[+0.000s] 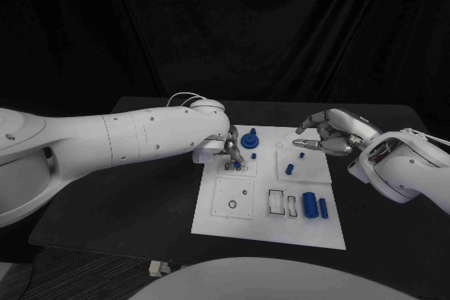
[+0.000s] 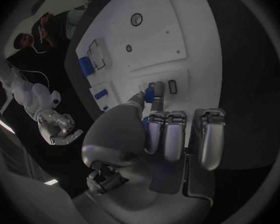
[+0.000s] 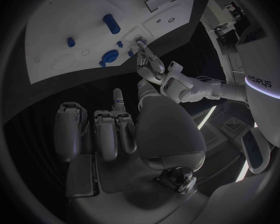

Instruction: Assemble the parts on the task board

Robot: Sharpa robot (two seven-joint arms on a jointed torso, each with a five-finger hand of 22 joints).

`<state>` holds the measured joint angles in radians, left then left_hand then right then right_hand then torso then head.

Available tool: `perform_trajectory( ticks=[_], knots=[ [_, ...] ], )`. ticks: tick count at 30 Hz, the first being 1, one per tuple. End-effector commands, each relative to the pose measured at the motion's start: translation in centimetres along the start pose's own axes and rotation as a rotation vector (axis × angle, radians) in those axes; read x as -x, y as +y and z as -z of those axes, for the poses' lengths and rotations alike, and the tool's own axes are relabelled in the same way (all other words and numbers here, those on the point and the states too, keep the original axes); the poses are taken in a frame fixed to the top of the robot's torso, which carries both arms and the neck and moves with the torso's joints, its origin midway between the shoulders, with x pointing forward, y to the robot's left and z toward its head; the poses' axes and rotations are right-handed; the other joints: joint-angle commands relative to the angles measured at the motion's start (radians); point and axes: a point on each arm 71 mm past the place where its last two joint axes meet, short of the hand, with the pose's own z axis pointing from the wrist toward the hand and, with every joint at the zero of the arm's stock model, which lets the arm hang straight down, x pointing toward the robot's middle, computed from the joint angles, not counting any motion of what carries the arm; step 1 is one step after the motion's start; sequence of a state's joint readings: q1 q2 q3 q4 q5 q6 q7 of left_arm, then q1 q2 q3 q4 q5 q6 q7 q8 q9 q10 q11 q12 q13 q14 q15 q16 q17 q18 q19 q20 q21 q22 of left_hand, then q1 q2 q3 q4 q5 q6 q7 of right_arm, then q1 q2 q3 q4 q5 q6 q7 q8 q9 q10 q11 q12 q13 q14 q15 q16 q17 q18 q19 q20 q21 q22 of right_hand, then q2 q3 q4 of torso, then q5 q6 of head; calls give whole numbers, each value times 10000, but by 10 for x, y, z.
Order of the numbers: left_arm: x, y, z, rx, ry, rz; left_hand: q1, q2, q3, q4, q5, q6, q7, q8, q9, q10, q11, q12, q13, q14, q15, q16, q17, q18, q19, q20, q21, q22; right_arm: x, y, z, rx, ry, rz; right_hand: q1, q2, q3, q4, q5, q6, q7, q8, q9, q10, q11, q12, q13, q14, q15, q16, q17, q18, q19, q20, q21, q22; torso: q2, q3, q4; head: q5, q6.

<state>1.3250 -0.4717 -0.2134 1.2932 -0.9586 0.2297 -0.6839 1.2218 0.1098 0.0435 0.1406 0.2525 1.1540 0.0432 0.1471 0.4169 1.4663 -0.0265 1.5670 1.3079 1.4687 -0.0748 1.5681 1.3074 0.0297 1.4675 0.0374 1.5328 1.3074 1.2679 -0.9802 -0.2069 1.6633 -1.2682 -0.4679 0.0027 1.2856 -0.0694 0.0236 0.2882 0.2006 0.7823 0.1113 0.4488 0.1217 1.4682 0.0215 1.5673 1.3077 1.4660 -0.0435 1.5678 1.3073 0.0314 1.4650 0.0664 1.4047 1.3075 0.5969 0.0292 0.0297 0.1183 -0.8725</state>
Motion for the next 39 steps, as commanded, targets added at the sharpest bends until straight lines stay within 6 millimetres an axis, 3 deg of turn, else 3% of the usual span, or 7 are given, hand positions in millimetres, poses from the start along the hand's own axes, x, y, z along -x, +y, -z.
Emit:
perform_trajectory(
  ticks=[1,28,35,37,39],
  knots=[
    [-3,-2,0,-102,247,-101,-88,30,50,12,-89,-81,15,-57,14,1045,-2,38,2629,1021,-7,27,2634,-102,480,-2,-60,1955,-1,-1,0,-149,91,43,92,2,33,-45,50,28,8,-67,-8,1026,66,35,2631,1048,66,30,2635,133,147,64,-23,2034,-3,-1,0,8,-1],
    [-8,-1,-6,-34,445,-146,-164,-31,159,70,-246,-107,37,-99,44,1045,16,38,2629,1021,8,27,2634,-92,451,14,-87,1926,-1,-1,1,-164,95,37,109,8,25,-38,52,24,10,-76,-17,1026,65,35,2631,1048,65,30,2635,146,120,66,-74,2017,2,-3,-1,-6,-1],
    [-9,-1,-7,8,483,-152,-292,-79,247,172,-500,-146,68,-150,75,1045,42,38,2629,1021,30,27,2634,-90,444,36,-99,1923,-1,-2,1,-174,88,37,110,10,22,-35,51,24,10,-77,-19,1026,65,35,2631,1048,65,30,2635,145,120,66,-74,2017,2,3,3,-16,-1],
    [-9,-1,-7,9,489,-152,-430,-102,273,293,-779,-134,81,-165,106,1045,56,38,2629,1021,44,27,2634,-87,437,50,-108,1919,-1,-2,1,-177,88,38,110,10,22,-35,51,24,10,-77,-19,1026,65,35,2631,1048,65,30,2635,145,120,66,-74,2017,-1,0,3,-17,-1],
    [-9,-1,-7,9,491,-149,-458,-106,278,318,-824,-133,83,-169,112,1045,60,38,2629,1021,47,27,2634,-86,434,52,-111,1916,-1,-2,1,-178,88,38,110,10,22,-35,51,24,10,-77,-19,1026,65,35,2631,1048,65,30,2635,145,120,66,-74,2017,-3,-3,1,-13,-1]
  ],
)
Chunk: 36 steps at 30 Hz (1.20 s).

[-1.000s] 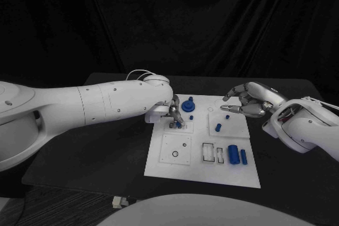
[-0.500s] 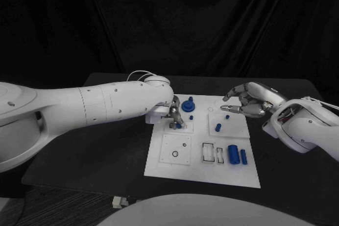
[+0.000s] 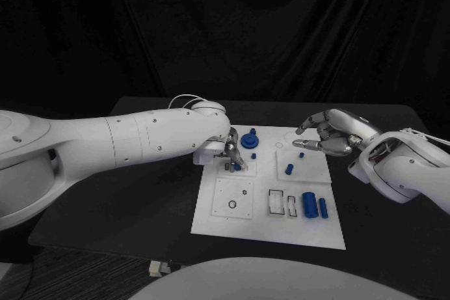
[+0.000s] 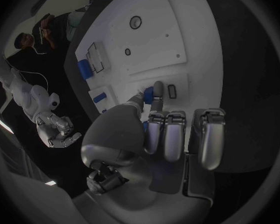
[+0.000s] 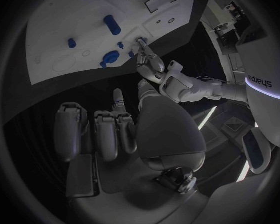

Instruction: Assemble the parts on the task board

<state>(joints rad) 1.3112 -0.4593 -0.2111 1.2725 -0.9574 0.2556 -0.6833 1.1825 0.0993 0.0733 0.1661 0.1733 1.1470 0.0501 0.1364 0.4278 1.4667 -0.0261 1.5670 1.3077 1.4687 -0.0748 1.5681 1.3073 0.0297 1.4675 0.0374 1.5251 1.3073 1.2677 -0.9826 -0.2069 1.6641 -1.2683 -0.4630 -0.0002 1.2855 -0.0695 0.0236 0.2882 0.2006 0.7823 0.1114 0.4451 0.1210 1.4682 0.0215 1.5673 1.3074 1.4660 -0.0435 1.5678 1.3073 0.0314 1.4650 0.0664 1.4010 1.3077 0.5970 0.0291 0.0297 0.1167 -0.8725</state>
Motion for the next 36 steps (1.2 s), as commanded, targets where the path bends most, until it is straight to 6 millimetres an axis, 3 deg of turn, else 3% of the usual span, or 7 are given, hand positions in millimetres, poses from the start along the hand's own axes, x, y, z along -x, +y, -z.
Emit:
perform_trajectory(
  ticks=[1,17,36],
  knots=[
    [-4,-1,-2,-49,209,-60,-75,-4,-16,74,-52,-67,15,-66,6,1041,57,38,2631,1021,48,27,2635,-83,427,53,-39,1909,-1,-1,1,-133,40,36,111,10,22,-35,51,24,10,-40,-12,1026,65,35,2634,1048,65,30,2635,145,120,66,-36,2015,-3,-1,0,2,-1],
    [-4,-1,-2,-112,154,1,-4,-59,94,28,49,-90,6,-95,38,1041,53,38,2631,1021,50,27,2635,-82,425,61,-46,1910,-1,-1,1,-160,58,36,110,13,16,-29,50,26,10,-42,-15,1026,66,35,2634,1048,65,30,2635,147,117,66,-44,2013,-3,0,1,1,-1],
    [-3,-3,-3,-182,-16,140,-122,-114,92,123,-63,-113,37,-122,59,1041,73,38,2631,1021,59,27,2635,-79,418,67,-56,1903,-1,-2,1,-168,65,39,110,13,16,-29,50,26,10,-42,-15,1026,66,35,2634,1048,65,30,2635,147,117,66,-44,2013,-4,-3,-2,12,-1]
  ],
)
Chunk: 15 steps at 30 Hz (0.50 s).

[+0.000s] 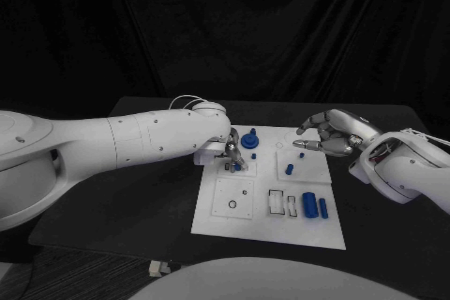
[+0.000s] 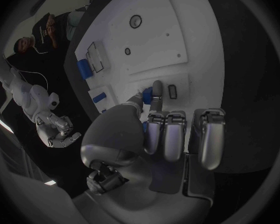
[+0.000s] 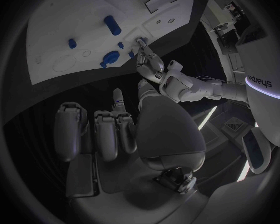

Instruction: Assemble the parts on the task board

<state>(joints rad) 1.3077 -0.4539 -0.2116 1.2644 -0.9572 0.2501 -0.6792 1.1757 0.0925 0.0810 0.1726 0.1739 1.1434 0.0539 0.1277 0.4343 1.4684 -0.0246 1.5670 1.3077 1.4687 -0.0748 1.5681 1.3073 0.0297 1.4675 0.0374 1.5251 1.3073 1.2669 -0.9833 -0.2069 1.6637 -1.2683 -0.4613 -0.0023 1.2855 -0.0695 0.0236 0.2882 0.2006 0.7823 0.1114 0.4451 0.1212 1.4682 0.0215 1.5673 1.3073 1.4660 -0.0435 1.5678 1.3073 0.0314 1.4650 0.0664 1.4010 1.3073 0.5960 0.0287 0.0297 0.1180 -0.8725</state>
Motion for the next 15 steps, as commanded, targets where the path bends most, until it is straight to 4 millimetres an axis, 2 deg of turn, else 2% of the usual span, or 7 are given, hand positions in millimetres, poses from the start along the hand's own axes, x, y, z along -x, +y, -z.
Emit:
perform_trajectory(
  ticks=[1,15],
  knots=[
    [-2,-2,-1,-164,1,98,-56,-46,17,60,-72,-79,-1,-36,-5,1024,59,38,2631,1021,59,27,2635,-74,402,67,-69,1885,-1,-1,1,-136,44,40,111,13,3,-21,46,24,10,-48,-23,1026,67,35,2635,1048,66,30,2635,148,114,66,-51,2014,8,4,-1,-4,-1],
    [-2,-3,-2,-156,-28,113,-54,-48,26,62,-79,-95,-1,-46,-4,1024,60,38,2631,1021,61,27,2635,-71,392,69,-78,1873,-1,-1,0,-138,58,40,111,13,3,-21,46,24,10,-48,-23,1026,67,35,2635,1048,66,30,2635,148,114,66,-51,2014,6,-1,2,3,-1]
  ],
)
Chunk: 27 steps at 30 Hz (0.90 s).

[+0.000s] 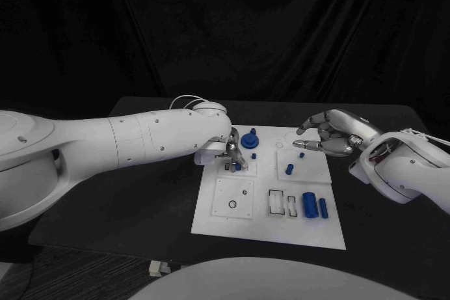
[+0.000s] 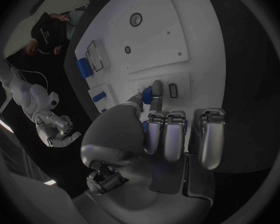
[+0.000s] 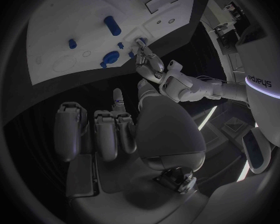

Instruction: Assemble the parts on the task board

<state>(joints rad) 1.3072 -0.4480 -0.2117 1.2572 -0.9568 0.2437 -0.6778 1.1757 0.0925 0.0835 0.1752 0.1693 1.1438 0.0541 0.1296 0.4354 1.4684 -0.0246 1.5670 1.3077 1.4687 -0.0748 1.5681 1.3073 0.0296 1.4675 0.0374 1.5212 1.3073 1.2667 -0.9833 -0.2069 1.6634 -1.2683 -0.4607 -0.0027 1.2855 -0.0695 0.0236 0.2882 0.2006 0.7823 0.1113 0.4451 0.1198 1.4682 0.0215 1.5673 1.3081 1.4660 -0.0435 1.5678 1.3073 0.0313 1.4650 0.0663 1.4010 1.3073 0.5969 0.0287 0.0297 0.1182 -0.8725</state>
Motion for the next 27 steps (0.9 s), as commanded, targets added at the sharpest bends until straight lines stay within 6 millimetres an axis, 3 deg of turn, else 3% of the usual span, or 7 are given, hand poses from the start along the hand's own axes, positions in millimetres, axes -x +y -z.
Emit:
perform_trajectory(
  ticks=[1,14,17,18,21,24,27],
  knots=[
    [-2,-2,-1,-153,30,69,-53,-48,6,36,-35,-107,-1,-71,-16,1024,60,38,2631,1021,61,27,2635,-71,395,69,-37,1877,-1,-1,0,-132,53,40,111,13,3,-21,46,24,10,-48,-9,1026,67,35,2627,1048,66,30,2635,149,114,67,-51,2015,-3,0,1,4,-1],
    [-3,-1,-2,-105,120,9,-49,-84,27,37,-83,-176,18,-115,-15,1024,72,38,2631,1021,68,27,2635,-70,393,75,-42,1876,-1,-1,0,-155,90,42,111,13,3,-21,46,24,10,-48,-9,1026,67,35,2627,1048,66,30,2635,149,114,67,-51,2015,-6,0,0,22,-1],
    [-3,-1,-2,-90,151,-13,-98,-139,26,76,-242,-274,60,-176,-11,1024,103,38,2631,1021,89,27,2635,-72,399,90,-41,1884,-2,-1,0,-148,99,42,111,13,3,-21,46,24,10,-48,-9,1026,67,35,2627,1048,66,30,2635,149,114,67,-51,2015,-6,1,-4,29,-1],
    [-3,-1,-2,-85,164,-22,-173,-190,-2,129,-510,-419,114,-228,4,1024,148,38,2631,1021,122,27,2635,-72,398,117,-47,1884,-2,-1,0,-144,101,42,115,16,-9,-17,42,24,11,-53,-15,1026,68,35,2627,1048,67,30,2635,153,104,67,-71,2008,-6,2,-3,31,-1],
    [-4,-1,-2,-73,185,-36,-311,-270,-76,218,-787,-446,146,-195,74,1024,181,38,2631,1021,158,27,2635,-73,403,150,-49,1892,-2,-1,-1,-140,104,41,115,16,-9,-17,42,24,11,-53,-15,1026,68,35,2627,1048,67,30,2635,153,104,67,-71,2008,-2,2,-1,29,-1],
    [-4,0,-2,-65,191,-36,-461,-351,-205,316,-738,-441,149,-161,128,1024,189,38,2631,1021,168,27,2635,-72,404,167,-54,1894,-2,-1,-1,-141,106,42,115,16,-9,-17,42,24,11,-53,-15,1026,68,35,2627,1048,67,30,2635,153,104,67,-71,2008,-2,-3,-1,32,-1],
    [-4,0,-2,-53,195,-35,-631,-390,-347,443,-930,-436,143,-125,190,1024,190,38,2631,1021,169,27,2635,-71,405,177,-59,1898,-2,-1,0,-142,107,42,115,16,-9,-17,42,24,11,-53,-15,1026,68,35,2627,1048,67,30,2635,153,104,67,-71,2008,-4,0,-2,38,-1]
  ],
)
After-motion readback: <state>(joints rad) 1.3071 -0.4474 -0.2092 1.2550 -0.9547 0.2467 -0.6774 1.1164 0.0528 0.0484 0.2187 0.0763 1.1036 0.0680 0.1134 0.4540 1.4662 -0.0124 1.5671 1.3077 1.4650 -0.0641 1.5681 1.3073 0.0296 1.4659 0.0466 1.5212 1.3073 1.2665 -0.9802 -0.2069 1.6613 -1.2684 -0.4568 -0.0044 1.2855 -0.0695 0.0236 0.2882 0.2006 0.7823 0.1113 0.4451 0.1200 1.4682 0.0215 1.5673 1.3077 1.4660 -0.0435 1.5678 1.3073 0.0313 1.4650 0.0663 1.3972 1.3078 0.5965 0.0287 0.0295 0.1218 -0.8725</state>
